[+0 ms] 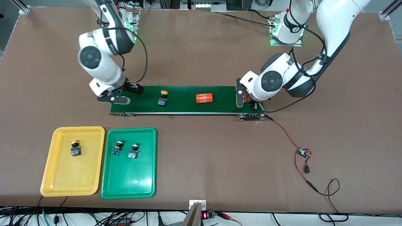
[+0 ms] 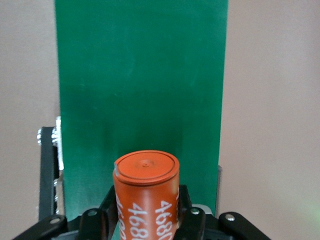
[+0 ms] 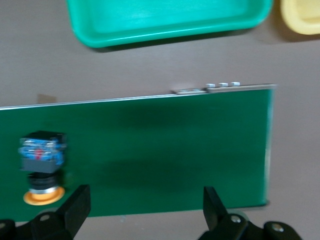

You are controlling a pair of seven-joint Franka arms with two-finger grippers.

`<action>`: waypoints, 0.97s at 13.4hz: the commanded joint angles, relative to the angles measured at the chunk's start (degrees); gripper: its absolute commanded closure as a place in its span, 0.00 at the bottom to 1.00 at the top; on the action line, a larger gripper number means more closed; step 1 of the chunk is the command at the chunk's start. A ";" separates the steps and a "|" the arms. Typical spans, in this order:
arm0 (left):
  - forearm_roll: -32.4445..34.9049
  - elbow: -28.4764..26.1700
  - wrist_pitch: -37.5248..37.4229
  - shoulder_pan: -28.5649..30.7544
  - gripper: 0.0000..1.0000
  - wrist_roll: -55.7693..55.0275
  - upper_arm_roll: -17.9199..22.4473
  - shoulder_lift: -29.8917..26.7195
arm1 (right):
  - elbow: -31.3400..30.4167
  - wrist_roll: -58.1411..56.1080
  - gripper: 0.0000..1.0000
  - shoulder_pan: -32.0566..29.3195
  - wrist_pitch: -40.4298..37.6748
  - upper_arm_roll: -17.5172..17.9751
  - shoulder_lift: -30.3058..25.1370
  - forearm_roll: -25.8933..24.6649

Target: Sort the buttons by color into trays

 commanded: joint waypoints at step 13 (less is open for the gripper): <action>1.36 2.85 1.09 0.75 0.00 2.96 4.35 -6.73 | 3.32 0.97 0.29 5.76 12.60 -0.80 12.29 -0.24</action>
